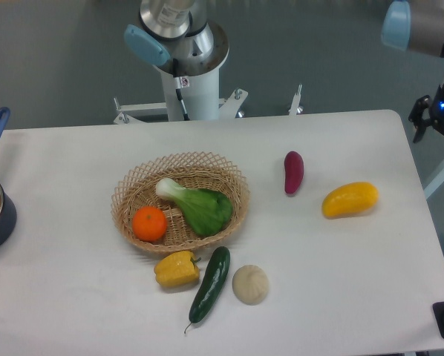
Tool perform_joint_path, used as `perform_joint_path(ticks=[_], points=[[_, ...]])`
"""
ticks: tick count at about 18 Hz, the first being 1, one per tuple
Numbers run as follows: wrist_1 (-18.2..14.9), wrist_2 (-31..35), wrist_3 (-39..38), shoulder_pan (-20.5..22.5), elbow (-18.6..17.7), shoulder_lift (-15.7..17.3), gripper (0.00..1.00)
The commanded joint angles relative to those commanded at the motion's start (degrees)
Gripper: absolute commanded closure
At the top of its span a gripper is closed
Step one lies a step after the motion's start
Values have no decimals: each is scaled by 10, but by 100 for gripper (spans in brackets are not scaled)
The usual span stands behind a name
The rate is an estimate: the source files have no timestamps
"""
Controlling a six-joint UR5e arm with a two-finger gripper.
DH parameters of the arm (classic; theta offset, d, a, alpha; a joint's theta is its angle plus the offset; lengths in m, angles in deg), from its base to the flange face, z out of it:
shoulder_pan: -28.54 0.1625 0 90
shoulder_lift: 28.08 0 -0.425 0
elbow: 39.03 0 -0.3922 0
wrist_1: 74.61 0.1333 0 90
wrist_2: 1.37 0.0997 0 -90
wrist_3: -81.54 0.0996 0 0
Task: Pick up the mango from the table
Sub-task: 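Move the open gripper toward the yellow mango and lower it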
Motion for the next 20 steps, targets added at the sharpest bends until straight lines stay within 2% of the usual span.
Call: perform_joint_path(ticks=[7, 11, 16, 20], points=[[4, 4, -4, -5, -7, 1, 0], [2, -3, -36, -1, -18, 2, 0], [51, -5, -40, -1, -65, 5, 0], [54, -4, -65, -1, -91, 7, 0]])
